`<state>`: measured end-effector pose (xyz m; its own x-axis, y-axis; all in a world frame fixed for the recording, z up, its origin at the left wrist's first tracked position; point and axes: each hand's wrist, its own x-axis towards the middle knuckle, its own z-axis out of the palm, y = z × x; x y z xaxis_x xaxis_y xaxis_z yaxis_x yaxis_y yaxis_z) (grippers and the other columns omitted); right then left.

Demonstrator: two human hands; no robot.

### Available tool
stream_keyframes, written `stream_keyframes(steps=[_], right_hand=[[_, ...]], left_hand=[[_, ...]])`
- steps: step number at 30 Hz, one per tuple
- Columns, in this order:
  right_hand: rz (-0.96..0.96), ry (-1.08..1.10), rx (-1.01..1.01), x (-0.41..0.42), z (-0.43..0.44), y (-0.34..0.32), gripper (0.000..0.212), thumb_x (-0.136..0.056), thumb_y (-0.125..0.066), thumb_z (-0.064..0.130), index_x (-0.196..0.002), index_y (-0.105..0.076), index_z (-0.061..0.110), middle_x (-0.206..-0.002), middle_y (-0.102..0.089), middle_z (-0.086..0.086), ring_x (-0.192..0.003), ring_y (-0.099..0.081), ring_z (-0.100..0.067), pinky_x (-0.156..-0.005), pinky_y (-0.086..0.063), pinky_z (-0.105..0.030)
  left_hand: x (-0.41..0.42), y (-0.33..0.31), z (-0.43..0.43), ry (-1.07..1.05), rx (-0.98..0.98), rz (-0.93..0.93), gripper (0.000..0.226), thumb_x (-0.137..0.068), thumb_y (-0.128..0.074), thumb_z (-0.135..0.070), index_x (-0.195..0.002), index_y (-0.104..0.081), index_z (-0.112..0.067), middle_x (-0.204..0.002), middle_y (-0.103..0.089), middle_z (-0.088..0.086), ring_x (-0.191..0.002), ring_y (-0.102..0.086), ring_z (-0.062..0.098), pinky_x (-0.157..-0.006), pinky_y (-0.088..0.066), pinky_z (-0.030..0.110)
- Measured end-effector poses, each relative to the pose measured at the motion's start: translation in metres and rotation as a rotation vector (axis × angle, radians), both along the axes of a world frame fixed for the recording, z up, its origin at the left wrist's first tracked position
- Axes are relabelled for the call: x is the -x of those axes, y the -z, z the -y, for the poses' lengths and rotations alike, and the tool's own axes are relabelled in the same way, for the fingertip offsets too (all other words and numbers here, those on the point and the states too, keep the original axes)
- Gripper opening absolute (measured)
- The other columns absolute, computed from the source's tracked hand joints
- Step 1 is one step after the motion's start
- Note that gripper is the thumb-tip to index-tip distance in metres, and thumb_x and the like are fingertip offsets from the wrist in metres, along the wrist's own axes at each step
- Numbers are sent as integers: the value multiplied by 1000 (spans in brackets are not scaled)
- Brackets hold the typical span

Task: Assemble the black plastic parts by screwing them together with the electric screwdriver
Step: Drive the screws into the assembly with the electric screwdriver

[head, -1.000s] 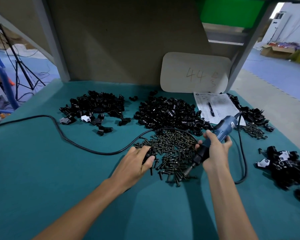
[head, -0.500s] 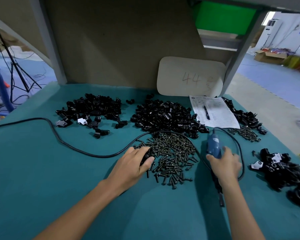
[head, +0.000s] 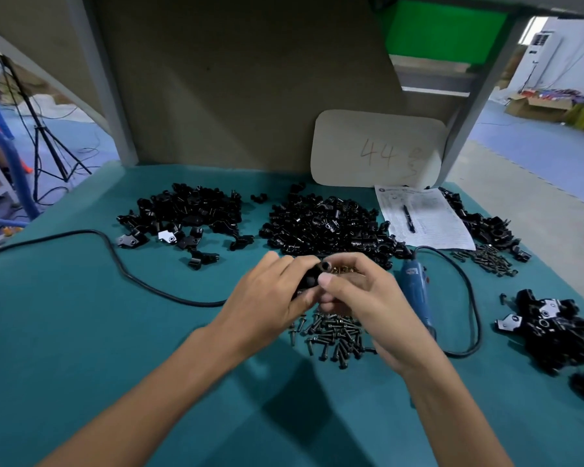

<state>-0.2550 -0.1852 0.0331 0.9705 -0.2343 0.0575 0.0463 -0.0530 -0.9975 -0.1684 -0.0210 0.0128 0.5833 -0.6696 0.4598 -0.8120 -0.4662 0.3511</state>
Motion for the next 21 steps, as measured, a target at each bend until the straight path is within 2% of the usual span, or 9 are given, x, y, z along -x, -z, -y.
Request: stream_keyframes(steps=[3, 6, 9, 13, 15, 18, 21], right_hand=[[45, 58, -95, 0, 3, -5, 21, -103, -58, 12, -109, -75, 22, -88, -68, -11, -78, -67, -20, -75, -59, -30], [41, -20, -169, 3, 7, -8, 19, -100, -62, 19, -112, -76, 25, -91, -62, -9, -83, -67, -19, -80, -58, -28], [41, -44, -324, 0, 8, -2, 23, -96, -65, 30, -115, -75, 22, -91, -65, -7, -82, -67, -17, -78, -58, -28], [-77, 76, -459, -20, 12, 23, 20, -101, -63, 24, -118, -72, 17, -83, -69, -5, -76, -69, -15, -75, -58, -27], [-170, 134, -317, -30, 16, 37, 16, -102, -63, 22, -115, -71, 15, -85, -68, -4, -71, -67, -11, -74, -57, -28], [-244, 103, -17, -34, 23, 50, 16, -99, -68, 21, -115, -70, 20, -90, -67, -5, -67, -60, -10, -62, -52, -26], [-243, -46, 5, -28, 24, 51, 25, -93, -76, 24, -117, -69, 29, -85, -68, -1, -66, -57, -7, -55, -46, -23]], left_hand=[[1, -6, -3, 13, 42, -10, 58, -99, -32, -60, -132, -56, -19, -97, -50, -17, -89, -36, 9, -72, -31, 24], [1, -7, -5, 15, 110, -56, 51, -100, -33, -61, -129, -54, -24, -90, -42, -29, -90, -36, 7, -75, -32, 16], [0, -4, -6, 4, 133, -66, 41, -102, -34, -60, -124, -50, -30, -90, -41, -34, -90, -36, 6, -82, -32, 7], [-5, 11, 1, -23, 105, -174, 43, -98, -32, -64, -120, -49, -32, -90, -46, -29, -91, -38, 7, -78, -35, 15], [-9, 24, 2, -56, 58, -260, 42, -98, -33, -62, -120, -50, -31, -93, -48, -25, -92, -39, 7, -73, -33, 22], [-12, 45, -1, -74, 20, -362, 37, -100, -37, -61, -125, -47, -36, -103, -53, -21, -97, -41, 4, -77, -33, 27], [-12, 53, -5, -65, 1, -440, 32, -98, -38, -67, -125, -36, -51, -106, -55, -17, -102, -43, 1, -79, -39, 29]])
